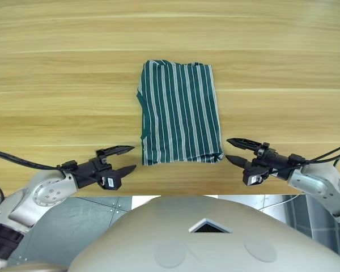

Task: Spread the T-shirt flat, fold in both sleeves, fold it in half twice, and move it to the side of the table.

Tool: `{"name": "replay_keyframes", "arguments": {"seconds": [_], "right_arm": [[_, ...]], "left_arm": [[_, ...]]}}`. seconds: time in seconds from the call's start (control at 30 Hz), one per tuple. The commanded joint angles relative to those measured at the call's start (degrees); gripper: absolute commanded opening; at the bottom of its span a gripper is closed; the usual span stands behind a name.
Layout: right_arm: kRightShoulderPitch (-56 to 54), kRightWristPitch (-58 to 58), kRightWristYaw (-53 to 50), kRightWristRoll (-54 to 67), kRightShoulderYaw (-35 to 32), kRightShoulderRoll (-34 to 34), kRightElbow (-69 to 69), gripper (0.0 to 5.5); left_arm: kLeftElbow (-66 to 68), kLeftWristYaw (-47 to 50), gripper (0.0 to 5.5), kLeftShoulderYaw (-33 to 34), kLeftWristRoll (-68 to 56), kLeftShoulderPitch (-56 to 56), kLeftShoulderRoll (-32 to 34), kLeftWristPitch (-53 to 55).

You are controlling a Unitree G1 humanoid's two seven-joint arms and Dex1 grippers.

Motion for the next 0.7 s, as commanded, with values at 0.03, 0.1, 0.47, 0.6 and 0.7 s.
{"name": "replay_keyframes", "arguments": {"seconds": [0.03, 0.1, 0.47, 0.6, 0.7], "right_arm": [[1.27, 0.49, 5.01, -3.0, 3.59, -0.52, 1.64, 3.15], [0.62, 0.54, 5.36, -3.43, 4.27, -0.34, 1.68, 3.15], [-4.76, -0.05, 7.88, -3.82, 7.72, -0.03, 2.78, 3.15], [-5.53, -0.05, 8.25, -3.47, 8.23, -0.23, 2.89, 3.15], [-5.99, 0.01, 8.65, -3.33, 8.47, -0.31, 3.17, 3.15]], "left_arm": [[6.04, -6.25, 3.29, -4.16, 5.19, -3.33, -1.0, 1.32], [7.3, -7.88, 3.29, -5.82, 5.65, -5.76, -1.69, 0.35], [10.54, -13.54, 3.29, -12.16, 9.71, -14.73, -3.35, -3.58], [11.43, -14.15, 3.29, -13.84, 10.25, -16.25, -3.92, -4.43], [12.6, -14.31, 2.93, -15.25, 11.06, -17.63, -4.83, -5.14]]}}
